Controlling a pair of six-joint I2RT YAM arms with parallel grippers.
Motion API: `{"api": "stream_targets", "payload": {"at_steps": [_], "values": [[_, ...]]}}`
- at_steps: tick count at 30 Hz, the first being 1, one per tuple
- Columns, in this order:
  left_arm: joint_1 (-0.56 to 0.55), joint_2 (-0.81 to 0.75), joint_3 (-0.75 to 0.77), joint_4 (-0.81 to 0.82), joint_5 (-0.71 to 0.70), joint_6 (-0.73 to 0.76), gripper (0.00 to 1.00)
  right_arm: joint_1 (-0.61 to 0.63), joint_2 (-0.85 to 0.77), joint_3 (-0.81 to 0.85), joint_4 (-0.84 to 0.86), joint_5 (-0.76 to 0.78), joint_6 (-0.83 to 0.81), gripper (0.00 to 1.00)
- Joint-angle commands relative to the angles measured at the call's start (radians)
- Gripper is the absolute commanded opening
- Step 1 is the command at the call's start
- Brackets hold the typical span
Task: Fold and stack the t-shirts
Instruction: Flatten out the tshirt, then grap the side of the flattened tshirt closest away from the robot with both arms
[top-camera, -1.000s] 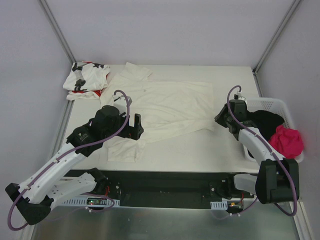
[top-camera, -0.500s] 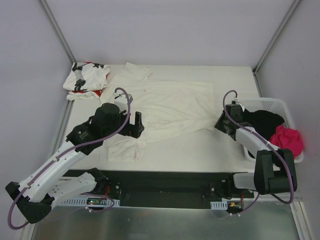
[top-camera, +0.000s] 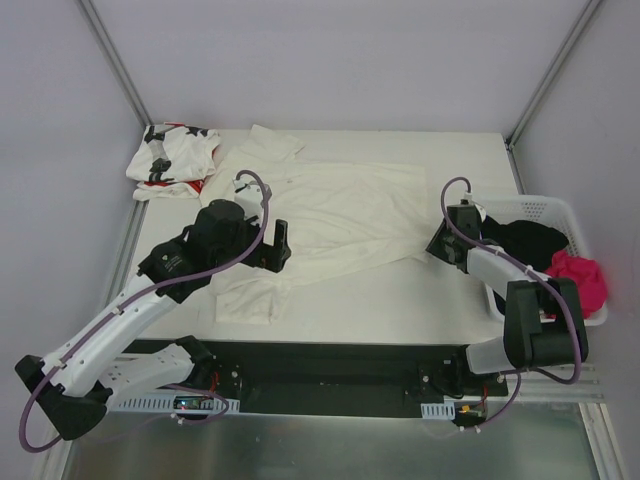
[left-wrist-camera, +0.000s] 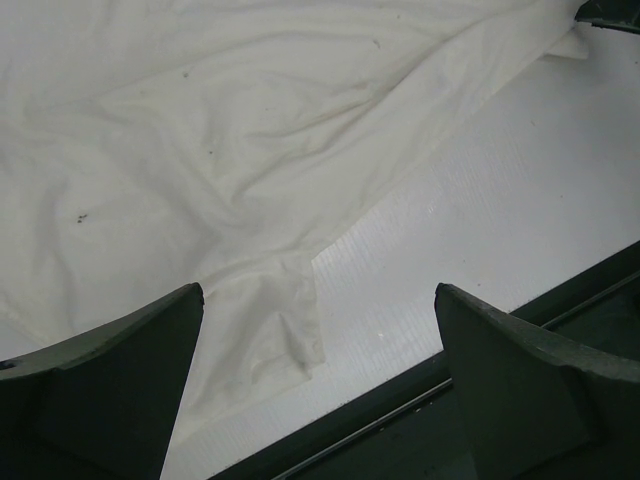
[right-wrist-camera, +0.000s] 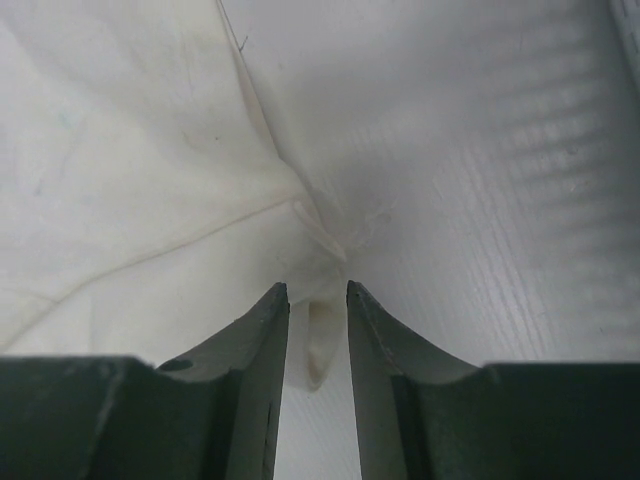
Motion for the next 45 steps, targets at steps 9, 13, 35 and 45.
{"api": "stream_targets", "payload": {"at_steps": [9,13,35,45], "values": [[-0.006,0.025,0.040,-0.001,-0.015,0.050,0.99,0.006,0.056,0.074,0.070,0.021,0.004,0.33],[-0.004,0.023,0.040,-0.001,-0.024,0.056,0.99,0.006,0.061,0.074,0.072,0.020,0.008,0.33],[-0.006,0.057,0.049,-0.001,-0.019,0.052,0.99,-0.020,0.036,0.010,0.073,0.023,0.002,0.34],[-0.004,0.077,0.060,0.001,-0.006,0.050,0.99,-0.023,0.031,-0.009,0.096,0.018,0.014,0.34]]}}
